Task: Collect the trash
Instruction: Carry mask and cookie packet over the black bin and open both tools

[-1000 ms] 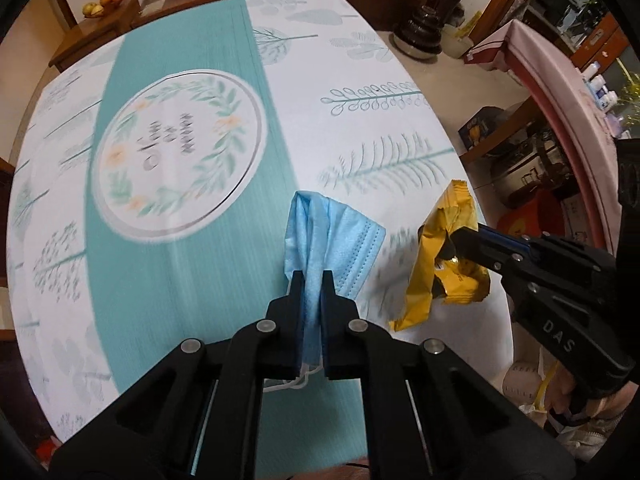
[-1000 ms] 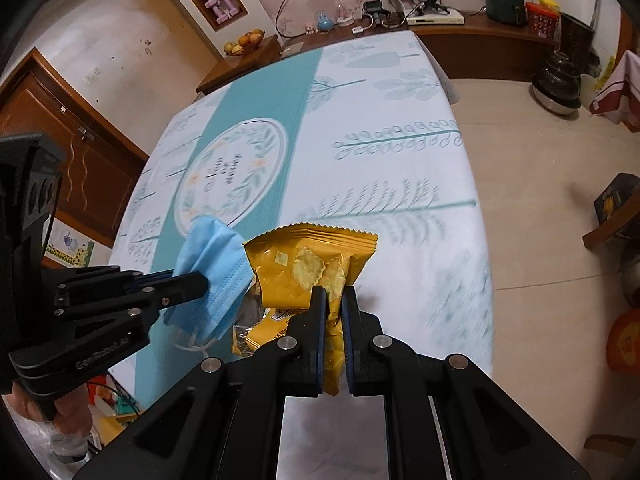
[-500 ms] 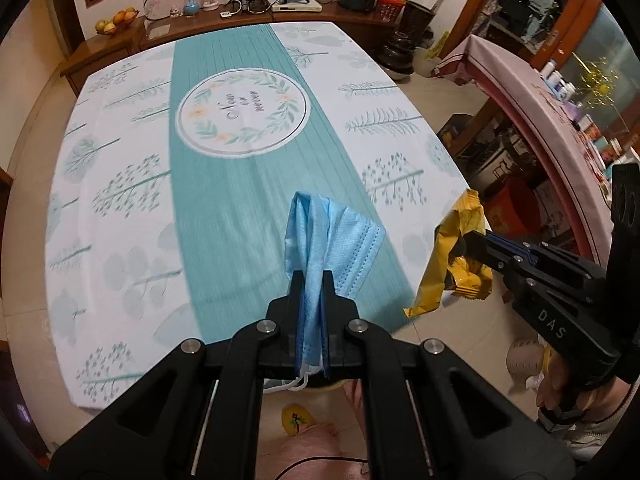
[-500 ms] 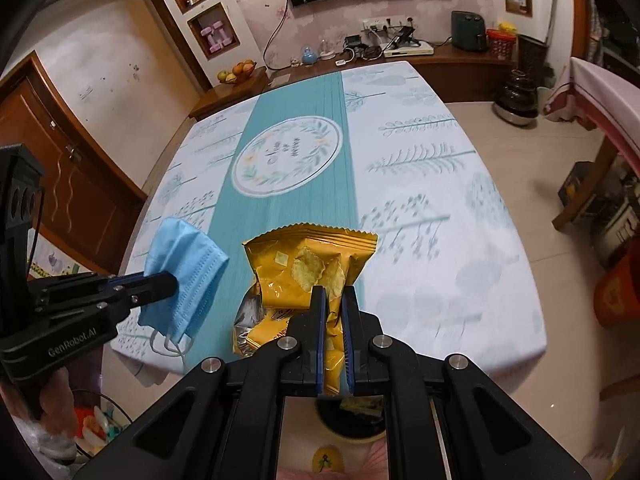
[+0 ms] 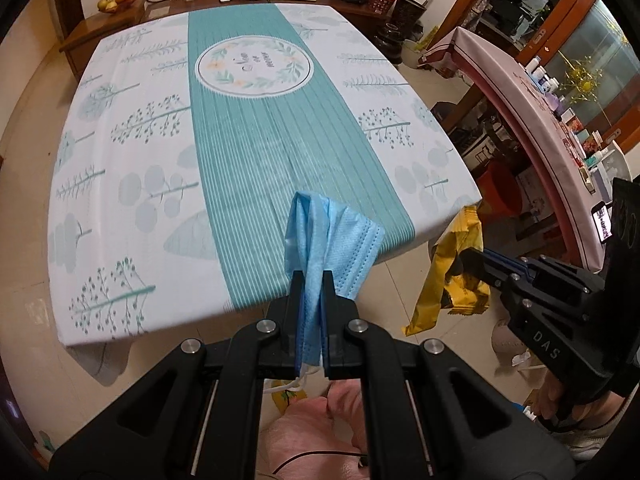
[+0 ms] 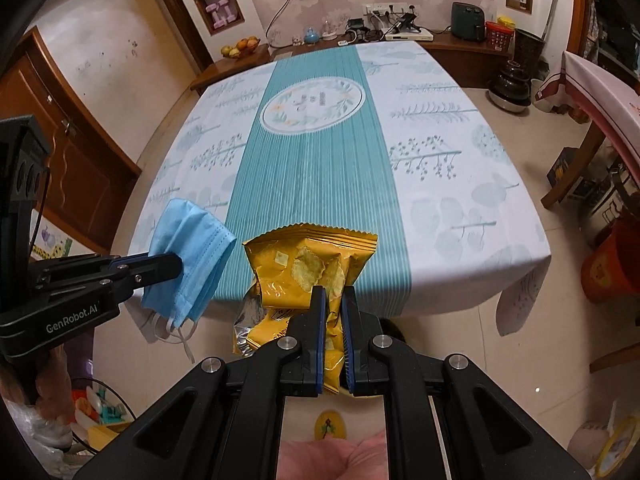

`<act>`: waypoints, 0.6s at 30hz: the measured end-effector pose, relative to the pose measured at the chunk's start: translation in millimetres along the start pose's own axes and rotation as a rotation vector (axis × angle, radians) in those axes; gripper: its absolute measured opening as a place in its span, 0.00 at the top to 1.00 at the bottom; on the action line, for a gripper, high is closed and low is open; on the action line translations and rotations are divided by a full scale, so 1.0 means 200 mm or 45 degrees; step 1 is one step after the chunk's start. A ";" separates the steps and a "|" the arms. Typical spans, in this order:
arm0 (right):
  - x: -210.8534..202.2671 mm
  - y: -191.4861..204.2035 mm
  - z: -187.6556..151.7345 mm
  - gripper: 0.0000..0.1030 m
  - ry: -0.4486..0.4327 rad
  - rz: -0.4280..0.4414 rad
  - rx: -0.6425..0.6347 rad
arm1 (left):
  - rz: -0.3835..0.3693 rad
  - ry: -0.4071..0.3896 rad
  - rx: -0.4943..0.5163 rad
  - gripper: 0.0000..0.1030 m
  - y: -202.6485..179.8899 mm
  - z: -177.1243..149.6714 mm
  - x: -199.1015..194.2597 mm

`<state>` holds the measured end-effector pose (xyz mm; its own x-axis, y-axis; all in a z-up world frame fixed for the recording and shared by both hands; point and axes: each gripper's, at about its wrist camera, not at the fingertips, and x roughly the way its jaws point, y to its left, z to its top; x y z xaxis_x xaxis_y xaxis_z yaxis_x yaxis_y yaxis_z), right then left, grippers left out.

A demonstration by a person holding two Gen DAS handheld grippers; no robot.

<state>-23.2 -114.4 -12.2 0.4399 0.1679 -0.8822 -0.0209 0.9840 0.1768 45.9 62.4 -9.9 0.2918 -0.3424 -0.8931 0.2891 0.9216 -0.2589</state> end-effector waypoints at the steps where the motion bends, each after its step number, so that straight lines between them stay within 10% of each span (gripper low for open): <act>1: 0.01 0.00 -0.01 0.93 0.010 0.001 -0.002 | 0.000 0.004 -0.004 0.96 0.00 -0.02 0.00; 18: 0.47 -0.24 -0.43 0.93 0.295 0.094 -0.003 | 0.099 0.130 -0.128 0.96 -0.16 -0.49 0.47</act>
<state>-58.0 -140.3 -141.8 0.2195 0.2485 -0.9434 -0.0477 0.9686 0.2441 -24.9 18.1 -121.8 0.2140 -0.2540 -0.9432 0.1755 0.9599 -0.2186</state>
